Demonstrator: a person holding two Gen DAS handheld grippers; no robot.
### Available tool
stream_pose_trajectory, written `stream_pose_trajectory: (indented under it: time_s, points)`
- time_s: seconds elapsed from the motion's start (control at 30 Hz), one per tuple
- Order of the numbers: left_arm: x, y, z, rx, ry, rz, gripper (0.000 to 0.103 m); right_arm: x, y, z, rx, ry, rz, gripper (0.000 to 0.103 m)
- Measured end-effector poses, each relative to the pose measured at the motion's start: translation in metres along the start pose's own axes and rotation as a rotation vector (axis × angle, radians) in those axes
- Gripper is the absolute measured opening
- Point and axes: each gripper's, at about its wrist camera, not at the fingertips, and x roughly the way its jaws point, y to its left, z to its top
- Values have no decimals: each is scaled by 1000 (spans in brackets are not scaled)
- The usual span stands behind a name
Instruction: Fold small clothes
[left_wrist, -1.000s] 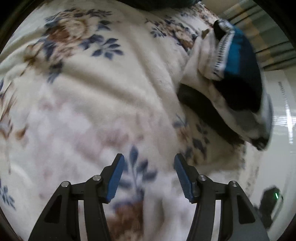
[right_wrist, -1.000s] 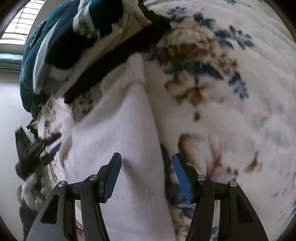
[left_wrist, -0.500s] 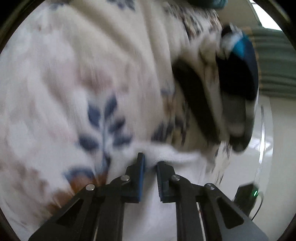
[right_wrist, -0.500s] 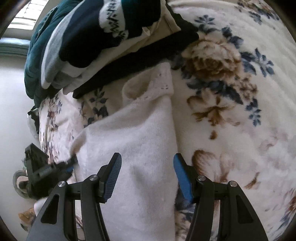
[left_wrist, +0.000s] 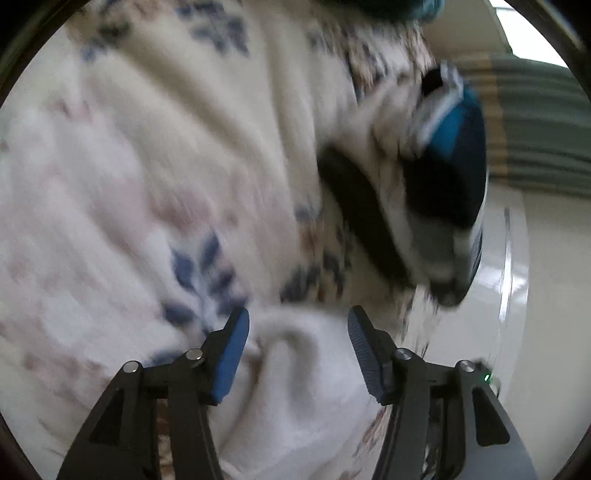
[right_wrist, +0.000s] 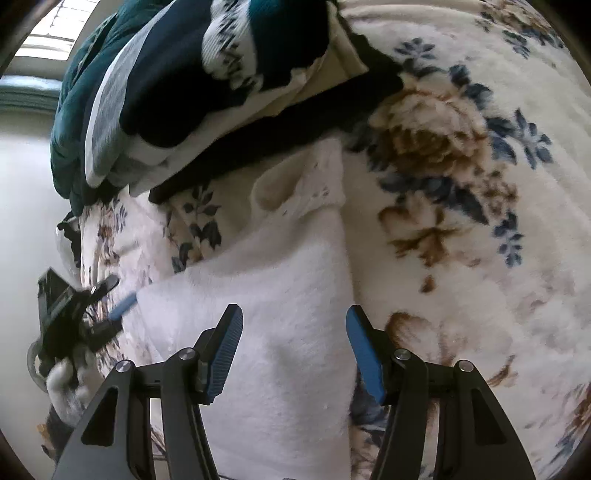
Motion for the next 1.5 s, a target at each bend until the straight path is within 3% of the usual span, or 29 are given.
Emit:
stream_pose_trajectory:
  time_s: [0.03, 0.07, 0.1, 0.13, 0.27, 0.3, 0.4, 0.5, 0.57, 0.6, 0.63, 0.7, 0.87, 1.03, 1.13, 1.23, 1.3, 1.5]
  points:
    - [9, -2, -5, 13, 5, 26, 50, 0, -2, 2, 5, -2, -3, 60]
    - [18, -6, -8, 34, 0, 44, 37, 0, -4, 2, 8, -1, -3, 60]
    - [24, -9, -9, 48, 0, 51, 17, -1, -6, 2, 10, -2, -4, 60]
    - [29, -13, -10, 57, 9, 49, 11, -1, -8, 3, 16, -5, -7, 60]
    - [8, -26, -7, 74, -64, -51, 11, -1, -13, 5, 43, -6, 6, 60]
    - [3, -25, -5, 66, -80, -48, 11, -1, -14, 5, 42, -6, 8, 60]
    - [1, -11, 7, 73, -94, 59, 11, 1, -14, 7, 37, -8, -2, 60]
    - [12, -4, 12, 99, -25, 128, 18, 1, -16, 6, 48, -7, -12, 60]
    - [7, -14, 5, 148, -14, 114, 32, -3, -17, 3, 60, -8, -1, 61]
    - [1, -21, -1, 179, -27, 114, 40, -6, -17, -1, 66, -10, 17, 68]
    - [-10, -27, -11, 208, -42, 117, 56, -7, -17, -4, 69, -10, 28, 76]
    - [-30, -31, -32, 226, -52, 96, 57, -13, -21, -19, 85, 6, 59, 78]
    - [-76, -16, -105, 275, 2, 134, 58, -30, -28, -89, 87, 104, 115, 78]
    - [-78, 45, -198, 271, 214, 247, 60, -23, -51, -207, 151, 299, 97, 78]
    - [-72, 85, -237, 224, 278, 278, 60, -6, -67, -269, 223, 395, 96, 78]
    - [-59, 117, -268, 254, 320, 288, 60, 26, -82, -331, 286, 475, 94, 78]
    - [-49, 130, -276, 233, 347, 251, 60, 47, -88, -359, 331, 509, 81, 78]
    - [-48, 147, -281, 147, 308, 50, 58, 90, -87, -400, 397, 510, 211, 79]
